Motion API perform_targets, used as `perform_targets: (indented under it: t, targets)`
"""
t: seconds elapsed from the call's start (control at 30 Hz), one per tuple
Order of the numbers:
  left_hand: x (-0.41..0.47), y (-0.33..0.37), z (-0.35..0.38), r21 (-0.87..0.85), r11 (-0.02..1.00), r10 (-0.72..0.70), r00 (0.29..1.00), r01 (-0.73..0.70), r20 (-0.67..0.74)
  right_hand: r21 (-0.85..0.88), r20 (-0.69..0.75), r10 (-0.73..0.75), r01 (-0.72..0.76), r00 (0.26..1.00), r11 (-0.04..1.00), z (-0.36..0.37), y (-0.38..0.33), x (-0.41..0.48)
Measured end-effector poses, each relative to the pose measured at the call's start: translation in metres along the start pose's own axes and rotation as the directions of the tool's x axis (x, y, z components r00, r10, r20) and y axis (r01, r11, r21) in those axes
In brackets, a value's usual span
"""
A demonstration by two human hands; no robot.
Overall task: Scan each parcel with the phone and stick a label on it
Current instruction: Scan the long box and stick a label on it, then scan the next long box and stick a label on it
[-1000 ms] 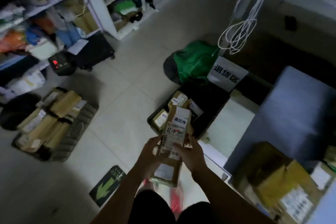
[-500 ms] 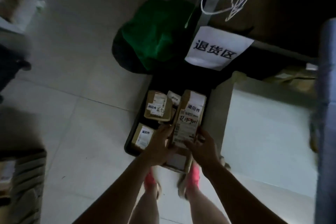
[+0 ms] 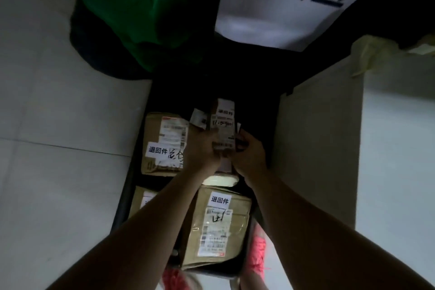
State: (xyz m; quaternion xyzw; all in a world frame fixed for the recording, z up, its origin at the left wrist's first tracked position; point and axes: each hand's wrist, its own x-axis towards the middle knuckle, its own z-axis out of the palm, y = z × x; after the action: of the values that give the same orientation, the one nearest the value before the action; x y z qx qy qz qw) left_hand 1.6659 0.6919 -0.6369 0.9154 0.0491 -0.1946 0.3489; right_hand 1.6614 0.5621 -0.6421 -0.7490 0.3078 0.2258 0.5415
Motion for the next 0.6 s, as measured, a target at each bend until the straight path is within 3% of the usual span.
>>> perform_targets:
  t: [0.1,0.2,0.3,0.37,0.5,0.6]
  targets:
    - [0.008,0.0,0.023,0.045,0.999,-0.006,0.997,0.009,-0.074,0.062,0.016,0.069,-0.07,0.997,0.996,0.004,0.015,0.011]
    - [-0.002,-0.001,0.035,0.133,0.991,-0.038,0.997,0.029,0.071,0.015,0.064,0.084,-0.085,0.994,0.996,0.002,0.022,0.01]
    - [-0.013,0.0,0.027,0.16,0.984,-0.089,0.99,0.072,0.105,-0.013,0.057,0.119,-0.119,0.991,0.993,0.001,0.022,0.005]
    - [-0.023,0.008,0.01,0.181,0.983,-0.04,0.994,0.021,0.103,-0.045,0.004,0.113,-0.113,0.994,0.993,-0.003,0.012,-0.005]
    - [-0.047,0.038,-0.049,0.253,0.967,0.016,0.998,-0.032,0.061,-0.361,-0.026,-0.053,0.04,0.998,0.932,-0.029,-0.034,-0.048]
    - [-0.075,0.078,-0.125,0.383,0.921,0.061,0.997,-0.076,0.051,-0.547,0.011,-0.076,0.07,0.997,0.834,-0.061,-0.093,-0.111]
